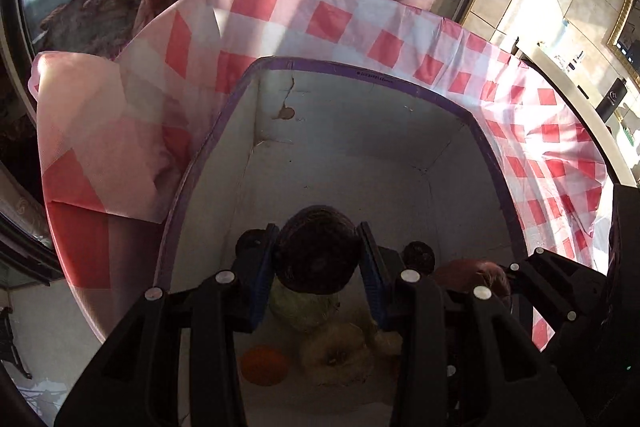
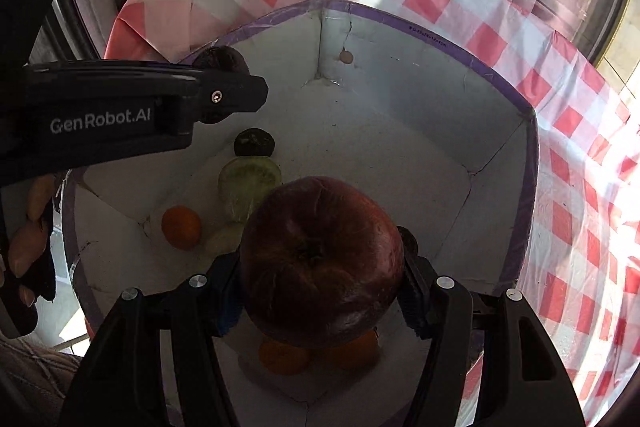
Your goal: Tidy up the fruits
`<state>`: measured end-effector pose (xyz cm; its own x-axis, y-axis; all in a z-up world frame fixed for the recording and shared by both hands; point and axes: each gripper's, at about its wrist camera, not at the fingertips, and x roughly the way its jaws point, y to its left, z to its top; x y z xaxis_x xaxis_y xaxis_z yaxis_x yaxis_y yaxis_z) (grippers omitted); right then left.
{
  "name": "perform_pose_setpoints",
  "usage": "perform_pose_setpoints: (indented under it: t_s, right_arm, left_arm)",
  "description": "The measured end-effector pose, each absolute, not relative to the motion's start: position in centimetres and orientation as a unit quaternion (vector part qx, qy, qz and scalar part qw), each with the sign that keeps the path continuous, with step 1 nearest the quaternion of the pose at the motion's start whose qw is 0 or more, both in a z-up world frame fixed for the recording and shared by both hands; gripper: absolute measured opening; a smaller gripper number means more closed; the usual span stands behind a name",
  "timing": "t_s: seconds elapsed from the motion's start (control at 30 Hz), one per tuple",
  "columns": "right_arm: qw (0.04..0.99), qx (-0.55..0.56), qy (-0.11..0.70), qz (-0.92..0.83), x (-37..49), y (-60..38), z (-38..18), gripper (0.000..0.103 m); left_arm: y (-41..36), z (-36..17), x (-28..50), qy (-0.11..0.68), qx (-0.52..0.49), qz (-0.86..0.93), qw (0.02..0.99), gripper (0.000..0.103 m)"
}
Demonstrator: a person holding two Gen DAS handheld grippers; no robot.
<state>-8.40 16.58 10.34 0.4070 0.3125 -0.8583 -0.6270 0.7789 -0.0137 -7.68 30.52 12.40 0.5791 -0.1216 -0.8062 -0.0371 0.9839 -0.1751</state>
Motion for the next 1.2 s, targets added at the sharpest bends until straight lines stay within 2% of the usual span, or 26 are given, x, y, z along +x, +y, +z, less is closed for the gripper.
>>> perform_pose_setpoints:
  t_s: [0.23,0.47,0.57,0.67,0.77,0.93,1.1,1.2]
  right_arm:
    - [0.817,-0.173,0.482,0.264,-8.1,16.3,9.3,0.062]
    - [0.812,-0.199,0.484,0.258,-8.4,16.8,9.3,0.062]
    - [0.811,-0.195,0.488,0.256,-8.4,17.1,9.3,0.062]
    - [0.813,-0.187,0.487,0.257,-8.1,17.3,9.4,0.063]
    - [0.82,-0.165,0.486,0.254,-7.6,17.2,9.6,0.077]
    - [0.823,-0.151,0.494,0.237,-7.2,16.3,9.7,0.079]
    - [0.795,-0.183,0.524,0.245,-7.1,16.9,9.5,0.085]
    - [0.777,-0.192,0.549,0.241,-6.9,17.1,9.5,0.085]
  left_arm:
    - [30.1,9.3,-7.8,0.497,-0.048,-0.016,0.867,0.039]
    - [29.6,9.0,-7.6,0.504,-0.031,-0.01,0.863,0.041]
    - [29.6,9.1,-7.7,0.505,-0.033,-0.007,0.862,0.053]
    - [29.4,9.1,-7.9,0.505,-0.031,-0.008,0.862,0.056]
    - [28.9,9.1,-8.0,0.509,-0.02,-0.013,0.861,0.064]
    - [28.3,8.9,-7.7,0.517,-0.01,-0.02,0.856,0.074]
    - [27.6,8.3,-6.5,0.56,-0.008,-0.033,0.828,0.093]
    - [27.3,8.1,-6.2,0.576,0.005,-0.033,0.817,0.094]
